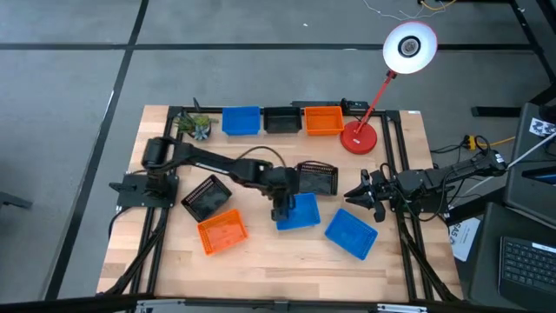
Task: Stack baskets by color
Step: Stack the middle blue bin on top of the top blue bin
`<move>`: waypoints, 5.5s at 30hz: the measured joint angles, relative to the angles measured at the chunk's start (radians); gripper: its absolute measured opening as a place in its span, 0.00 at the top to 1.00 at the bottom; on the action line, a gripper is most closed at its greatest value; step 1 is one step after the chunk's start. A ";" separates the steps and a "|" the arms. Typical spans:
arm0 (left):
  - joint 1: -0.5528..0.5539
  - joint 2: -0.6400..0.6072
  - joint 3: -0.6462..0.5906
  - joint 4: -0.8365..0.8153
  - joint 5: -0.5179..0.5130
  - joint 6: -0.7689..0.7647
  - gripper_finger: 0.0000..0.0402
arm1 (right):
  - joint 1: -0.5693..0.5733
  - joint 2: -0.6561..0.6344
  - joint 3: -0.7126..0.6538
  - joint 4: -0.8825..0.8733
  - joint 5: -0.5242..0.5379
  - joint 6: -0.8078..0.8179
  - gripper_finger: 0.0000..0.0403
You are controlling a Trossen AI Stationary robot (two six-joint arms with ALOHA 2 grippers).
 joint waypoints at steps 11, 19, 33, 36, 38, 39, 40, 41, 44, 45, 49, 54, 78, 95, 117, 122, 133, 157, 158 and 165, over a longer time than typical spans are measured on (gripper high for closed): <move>-0.003 0.010 0.097 -0.092 -0.048 0.058 0.76 | 0.000 0.001 0.000 -0.028 -0.045 0.018 0.78; 0.006 0.052 0.096 -0.107 -0.064 0.054 0.67 | 0.000 0.000 0.000 -0.025 -0.044 0.023 0.78; 0.013 0.163 0.095 -0.113 -0.072 0.054 0.73 | 0.000 0.000 0.000 -0.030 -0.044 0.043 0.78; 0.007 0.159 0.095 -0.156 -0.064 0.054 0.89 | 0.000 0.000 0.000 -0.034 -0.044 0.043 0.78; 0.001 0.139 0.095 -0.198 -0.063 0.052 0.97 | 0.000 0.000 0.000 -0.034 -0.044 0.043 0.78; -0.002 0.124 0.095 -0.215 -0.067 0.054 0.98 | 0.000 0.000 0.000 -0.034 -0.044 0.042 0.78; -0.006 0.110 0.096 -0.226 -0.073 0.055 0.98 | 0.000 0.000 0.000 -0.035 -0.044 0.043 0.78; -0.009 0.093 0.096 -0.239 -0.079 0.055 0.99 | 0.000 0.000 0.000 -0.035 -0.044 0.042 0.78; -0.014 0.024 0.095 -0.308 -0.085 0.068 1.00 | 0.000 0.001 0.000 -0.036 -0.044 0.043 0.78; -0.013 -0.007 0.095 -0.329 -0.088 0.079 1.00 | 0.000 0.001 0.000 -0.036 -0.044 0.042 0.78; 0.015 -0.138 0.095 -0.458 -0.167 0.150 1.00 | 0.000 0.001 0.000 -0.039 -0.044 0.042 0.78; 0.132 -0.317 0.095 -0.548 -0.257 0.239 1.00 | 0.000 0.001 0.000 -0.043 -0.044 0.043 0.78; 0.875 -0.209 0.096 -0.393 0.028 0.860 1.00 | 0.000 0.001 0.000 -0.041 -0.023 0.042 0.78; 1.050 -0.175 0.096 -0.490 0.045 0.986 1.00 | 0.000 0.001 0.000 -0.042 0.002 0.043 0.78; 1.025 -0.086 0.096 -0.392 0.095 1.041 0.93 | 0.000 0.000 0.000 -0.017 0.002 0.046 0.78; 1.020 -0.086 0.096 -0.380 0.093 1.041 0.85 | 0.000 0.000 0.000 -0.017 0.002 0.046 0.78; 1.001 -0.119 0.096 -0.365 0.055 0.971 0.81 | 0.000 0.000 0.000 -0.018 0.002 0.044 0.78; 0.764 -0.167 0.070 -0.276 -0.442 0.839 0.89 | 0.000 0.001 0.000 -0.038 0.002 0.035 0.78; 0.751 -0.167 0.053 -0.254 -0.445 0.858 0.89 | 0.000 0.001 0.000 -0.037 0.002 0.034 0.78; 0.762 -0.167 -0.033 -0.062 -0.501 0.865 0.89 | 0.000 0.001 0.000 -0.037 0.002 0.035 0.78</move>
